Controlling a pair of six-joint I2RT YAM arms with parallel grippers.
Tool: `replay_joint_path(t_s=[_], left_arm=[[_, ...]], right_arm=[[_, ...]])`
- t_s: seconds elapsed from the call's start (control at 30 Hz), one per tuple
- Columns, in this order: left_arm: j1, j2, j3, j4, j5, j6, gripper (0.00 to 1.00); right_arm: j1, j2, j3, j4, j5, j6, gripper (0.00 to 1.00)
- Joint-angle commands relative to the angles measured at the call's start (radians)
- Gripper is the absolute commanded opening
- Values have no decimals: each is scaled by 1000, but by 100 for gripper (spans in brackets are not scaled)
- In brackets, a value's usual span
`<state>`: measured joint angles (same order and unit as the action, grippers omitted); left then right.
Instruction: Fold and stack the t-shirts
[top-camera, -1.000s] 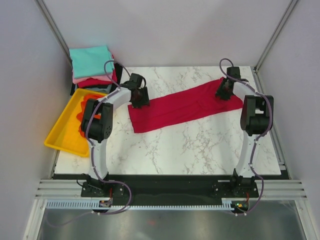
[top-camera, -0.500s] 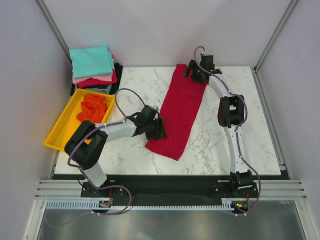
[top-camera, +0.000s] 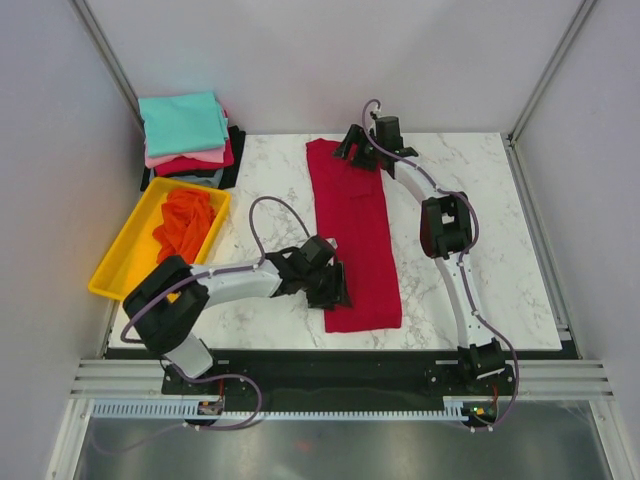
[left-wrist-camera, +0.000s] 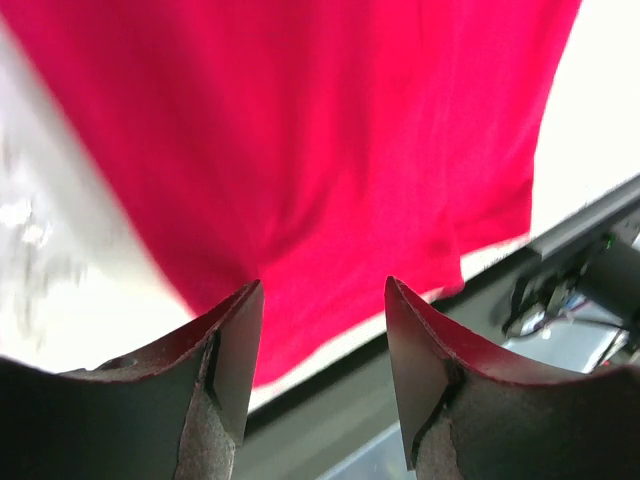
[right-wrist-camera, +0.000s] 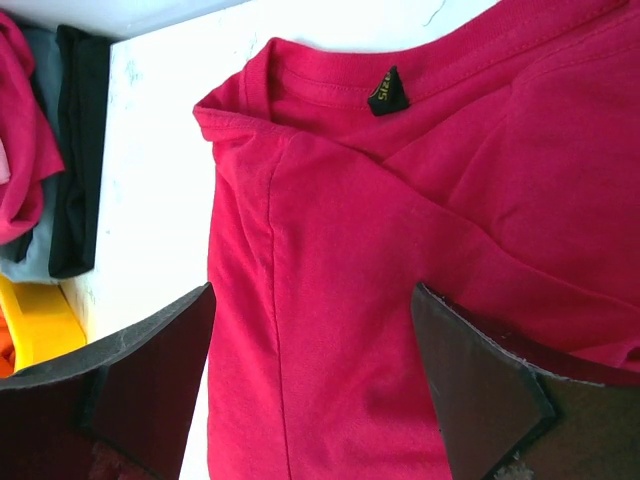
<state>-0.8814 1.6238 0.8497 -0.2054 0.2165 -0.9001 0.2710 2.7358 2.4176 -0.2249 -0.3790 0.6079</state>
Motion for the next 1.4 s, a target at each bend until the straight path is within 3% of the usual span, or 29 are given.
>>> replay_joint_path(t_s=[0.0,0.2,0.4,0.7,0.8,0.93,0.97,1.0,1.07,1.2,1.37], left_arm=[[-34,-125,29,-168,-91,-3,59],[-50,-351,-21,-316,-209,-8,60],[-50,-522,2,-488,-316,29,60],[-51,-688,-18,-545,-335,50,60],[-54,-673,-28,-540,-333,44,60],[-59,-645,-98,-432,-325,24,60],[-59,-642,-147,-396,-294,17,59],[-60,-637,-171,-356,-275,0,59],[-62,-627,-236,-246,-232,-17,59],[-76,-565,-274,-135,-227,-20,61],[-102,-424,-252,-46,-241,-23,61]], right_arm=[[-4,32,-46,-74,112,33,89],[-6,-2,-72,-50,187,82,89],[-4,-25,-38,-17,167,150,93],[-12,-272,-78,-24,103,125,98],[-23,-455,-145,-80,107,73,98],[-36,-790,-536,-151,245,-3,98],[-47,-862,-737,-152,265,-14,98],[-53,-1002,-835,-152,290,-23,98],[-72,-1137,-1100,-149,344,-25,97],[-75,-1460,-1389,-160,327,-30,91],[-40,-1654,-1583,-275,333,-17,85]])
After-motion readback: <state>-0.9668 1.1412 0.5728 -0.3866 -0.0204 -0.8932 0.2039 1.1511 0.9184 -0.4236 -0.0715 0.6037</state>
